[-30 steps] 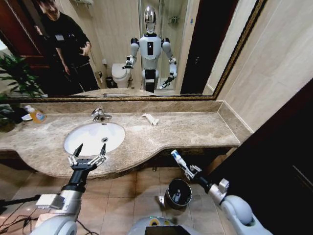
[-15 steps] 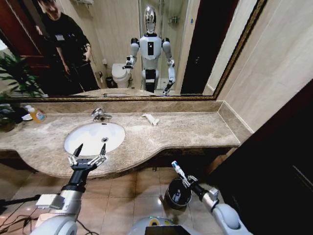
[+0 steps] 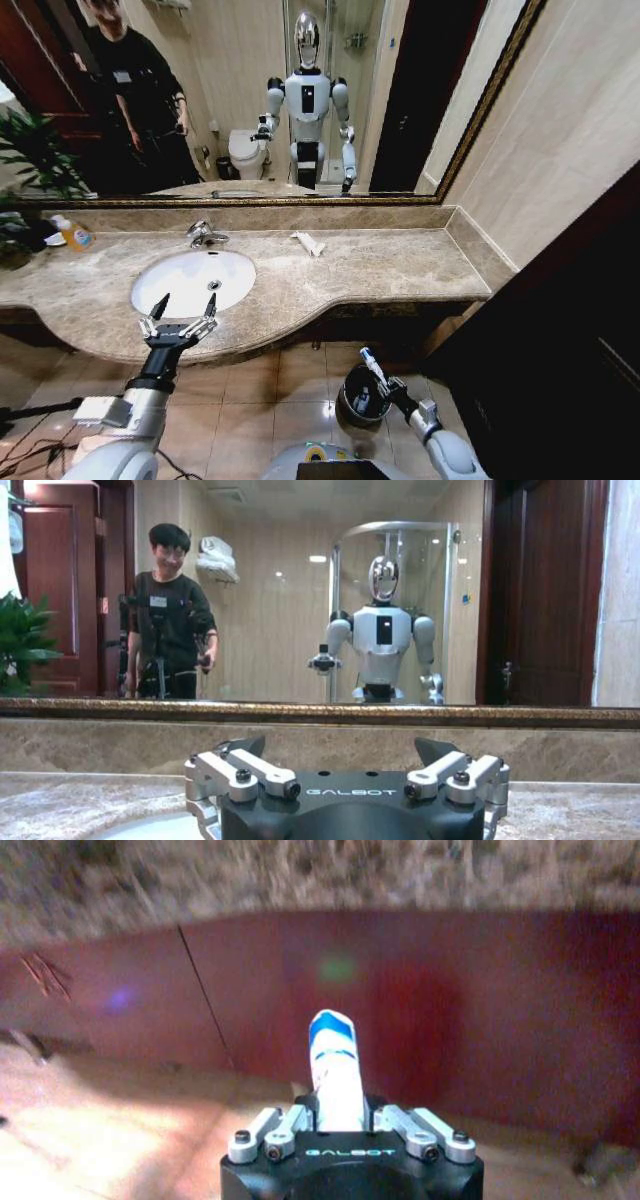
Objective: Pick up the trash from the sink and place it in the trash bin.
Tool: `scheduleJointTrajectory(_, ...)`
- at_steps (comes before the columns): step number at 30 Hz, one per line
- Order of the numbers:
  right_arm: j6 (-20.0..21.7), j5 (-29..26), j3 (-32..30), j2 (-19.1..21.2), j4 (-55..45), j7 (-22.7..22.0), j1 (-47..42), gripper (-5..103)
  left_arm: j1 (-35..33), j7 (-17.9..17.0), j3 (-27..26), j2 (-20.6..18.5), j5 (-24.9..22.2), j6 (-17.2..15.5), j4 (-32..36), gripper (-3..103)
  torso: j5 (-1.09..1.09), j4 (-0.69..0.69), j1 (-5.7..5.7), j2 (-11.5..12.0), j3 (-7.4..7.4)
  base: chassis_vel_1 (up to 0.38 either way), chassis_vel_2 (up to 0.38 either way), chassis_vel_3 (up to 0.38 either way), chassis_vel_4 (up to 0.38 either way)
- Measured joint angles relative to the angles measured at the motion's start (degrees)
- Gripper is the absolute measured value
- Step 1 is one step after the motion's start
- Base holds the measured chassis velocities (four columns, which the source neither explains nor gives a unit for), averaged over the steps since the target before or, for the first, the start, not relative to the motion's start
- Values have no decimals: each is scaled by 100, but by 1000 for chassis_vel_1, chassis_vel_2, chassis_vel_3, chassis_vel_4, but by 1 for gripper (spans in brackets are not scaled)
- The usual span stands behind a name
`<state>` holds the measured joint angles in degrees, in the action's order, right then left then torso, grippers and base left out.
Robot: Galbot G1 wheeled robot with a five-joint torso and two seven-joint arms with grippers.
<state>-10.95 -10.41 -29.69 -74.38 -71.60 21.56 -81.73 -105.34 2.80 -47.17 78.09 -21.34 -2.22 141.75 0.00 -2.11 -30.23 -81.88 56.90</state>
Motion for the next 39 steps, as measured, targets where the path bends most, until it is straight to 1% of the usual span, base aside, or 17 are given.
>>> scheduleJointTrajectory(3,-154,70,96,-25,465,-177,146,26,0,0,0,0,0,0,0,100,0,0,0,0,0,0,0,0,0)
scheduleJointTrajectory(5,-206,56,143,-20,592,-229,178,26,0,0,0,0,0,0,0,100,0,0,0,0,0,0,0,0,0)
scheduleJointTrajectory(7,-582,98,279,3,1285,-319,353,26,0,0,0,0,0,0,0,100,0,0,0,0,0,0,0,0,0)
scheduleJointTrajectory(8,-582,98,279,3,1285,-319,353,26,0,0,0,0,0,0,0,100,0,0,0,0,0,0,0,0,0)
scheduleJointTrajectory(10,-846,208,310,-33,1723,-367,499,26,0,0,0,0,0,0,0,100,1,0,0,0,0,0,0,0,0)
scheduleJointTrajectory(11,-907,239,319,-55,1843,-409,534,26,0,0,0,0,0,0,0,100,1,0,0,0,0,0,0,0,0)
scheduleJointTrajectory(14,-989,323,333,-120,1938,-501,548,26,0,0,0,0,0,0,-1,100,0,0,0,0,0,0,0,0,0)
scheduleJointTrajectory(21,-1019,477,346,-242,1866,-641,565,26,0,0,0,0,0,0,0,100,1,0,0,0,0,0,0,0,0)
scheduleJointTrajectory(24,-887,534,343,-232,1821,-637,613,26,0,0,0,0,0,0,0,100,1,0,0,0,0,0,0,0,0)
scheduleJointTrajectory(25,-806,543,339,-205,1798,-594,617,25,0,0,0,0,0,0,0,100,1,0,0,0,0,0,0,0,0)
scheduleJointTrajectory(26,-806,543,339,-205,1798,-594,617,25,0,0,0,0,0,0,0,100,1,0,0,0,0,0,0,0,0)
scheduleJointTrajectory(29,-728,577,332,-143,1789,-518,643,41,0,0,0,0,0,0,0,100,0,1,0,0,0,0,0,0,0)
scheduleJointTrajectory(31,-717,586,322,-139,1795,-519,668,41,0,0,0,0,0,0,0,100,0,0,0,0,0,0,0,0,0)
scheduleJointTrajectory(34,-650,594,302,-118,1707,-567,701,57,0,0,0,0,0,0,0,100,0,0,0,0,0,0,0,0,0)
scheduleJointTrajectory(35,-650,594,302,-118,1707,-567,701,57,0,0,0,0,0,0,0,100,0,0,0,0,0,0,0,0,0)
scheduleJointTrajectory(39,-403,599,273,-35,1279,-577,642,78,0,0,0,0,0,0,-1,100,1,0,0,0,0,0,0,0,0)
